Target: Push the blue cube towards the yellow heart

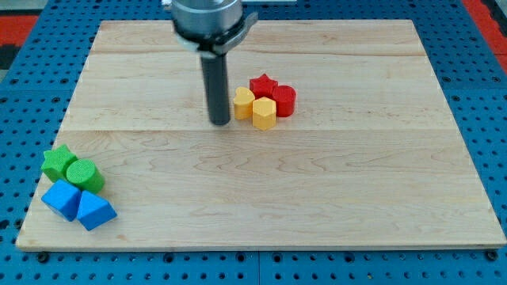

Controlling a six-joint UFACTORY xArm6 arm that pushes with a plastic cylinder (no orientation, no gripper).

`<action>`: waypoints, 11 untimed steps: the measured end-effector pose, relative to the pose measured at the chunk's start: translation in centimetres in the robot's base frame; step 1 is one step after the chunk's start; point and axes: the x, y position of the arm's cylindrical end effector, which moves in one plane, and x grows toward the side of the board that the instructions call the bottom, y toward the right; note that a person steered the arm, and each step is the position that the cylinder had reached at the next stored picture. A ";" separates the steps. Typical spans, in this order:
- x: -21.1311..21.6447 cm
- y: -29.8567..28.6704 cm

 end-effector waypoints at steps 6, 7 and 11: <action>12.3 -16.7; 8.6 -11.5; 0.4 0.0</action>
